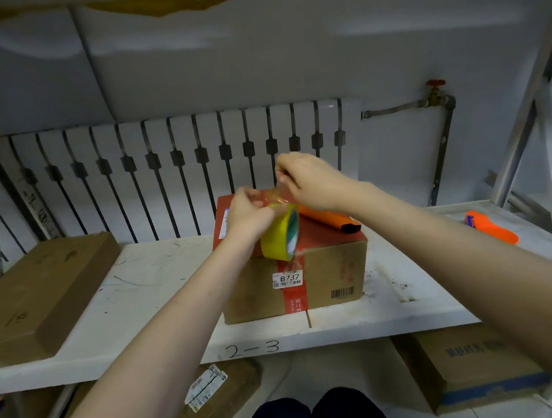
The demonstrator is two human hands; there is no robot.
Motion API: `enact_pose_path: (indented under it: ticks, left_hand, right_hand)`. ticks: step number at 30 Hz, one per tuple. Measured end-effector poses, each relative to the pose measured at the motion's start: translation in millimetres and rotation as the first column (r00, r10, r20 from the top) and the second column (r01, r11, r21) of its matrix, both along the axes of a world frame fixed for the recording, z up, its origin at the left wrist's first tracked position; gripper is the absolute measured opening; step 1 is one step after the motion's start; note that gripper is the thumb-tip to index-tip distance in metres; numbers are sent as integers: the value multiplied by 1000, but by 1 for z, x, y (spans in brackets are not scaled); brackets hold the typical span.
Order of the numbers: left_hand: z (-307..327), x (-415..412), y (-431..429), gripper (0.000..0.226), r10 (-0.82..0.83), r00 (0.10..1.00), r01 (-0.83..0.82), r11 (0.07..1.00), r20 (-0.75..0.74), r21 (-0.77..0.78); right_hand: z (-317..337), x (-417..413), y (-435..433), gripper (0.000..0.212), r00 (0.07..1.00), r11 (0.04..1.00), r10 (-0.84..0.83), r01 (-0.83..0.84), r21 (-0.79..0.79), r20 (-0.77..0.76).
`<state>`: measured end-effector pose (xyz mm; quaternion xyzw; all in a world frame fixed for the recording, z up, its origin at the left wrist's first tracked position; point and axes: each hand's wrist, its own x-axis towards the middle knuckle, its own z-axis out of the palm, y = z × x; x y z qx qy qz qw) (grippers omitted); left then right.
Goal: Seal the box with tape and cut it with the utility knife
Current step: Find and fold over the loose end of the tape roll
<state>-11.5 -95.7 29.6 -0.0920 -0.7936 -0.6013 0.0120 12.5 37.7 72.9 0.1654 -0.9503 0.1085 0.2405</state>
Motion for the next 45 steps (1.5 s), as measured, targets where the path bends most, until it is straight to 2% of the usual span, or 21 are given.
enact_pose_path:
  ticks: [2, 5, 11, 13, 15, 17, 19, 22, 26, 29, 31, 34, 36, 39, 45]
  left_hand:
    - [7, -7, -1, 38, -37, 995, 43, 997, -91, 63]
    - [16, -18, -1, 15, 0, 981, 16, 997, -192, 80]
    - [21, -31, 0, 19, -18, 982, 20, 1000, -186, 12]
    - [22, -34, 1, 21, -20, 987, 22, 1000, -161, 13]
    - [23, -36, 2, 23, -30, 991, 37, 998, -132, 49]
    - [24, -36, 4, 24, -45, 991, 52, 997, -126, 53]
    - [25, -34, 7, 24, -63, 989, 66, 998, -135, 20]
    - [25, -32, 11, 22, -89, 986, 88, 996, -144, -11]
    - [25, -33, 11, 20, -93, 986, 92, 996, -137, -14]
    - [25, -34, 10, 19, -89, 987, 90, 996, -132, 2]
    - [25, -35, 9, 19, -90, 988, 92, 996, -129, 14]
    - [24, -36, 9, 19, -96, 987, 100, 995, -131, 27]
    - [25, -35, 9, 22, -105, 986, 112, 992, -132, 49]
    - [25, -34, 9, 26, -107, 984, 115, 992, -144, 52]
    - [21, -36, 7, 21, -44, 991, 56, 994, -125, 95]
  right_hand:
    - [5, -6, -1, 9, 1000, 999, 5, -5, 42, 5]
    - [11, -13, -4, 10, 1000, 998, 7, -7, 62, 13]
    - [14, -25, 2, 9, 1000, 998, -17, 18, 64, -9]
    - [11, -26, 6, 9, 997, 1000, -23, 24, 11, -80]
    - [3, -25, 10, 13, 990, 984, -30, 5, -178, -141]
    - [-8, -23, 13, 18, 987, 890, -48, -27, -454, -152]
    - [-21, -21, 15, 20, 984, 799, -79, -35, -600, -162]
    - [-37, -18, 14, 27, 974, 710, -89, -84, -699, -207]
    - [-46, -14, 11, 46, 970, 537, -72, -160, -828, -234]
    - [-49, -17, 17, 48, 979, 465, -109, -103, -879, -173]
    - [-53, -18, 21, 48, 994, 470, -77, -33, -882, -79]
    - [-59, -19, 18, 37, 994, 477, 99, -16, -879, 35]
    - [-60, -19, 14, 28, 993, 493, 113, -69, -867, -14]
    - [-58, -22, 10, 23, 992, 476, 16, -119, -871, -127]
    - [-57, -23, 6, 18, 985, 496, -21, -136, -858, -169]
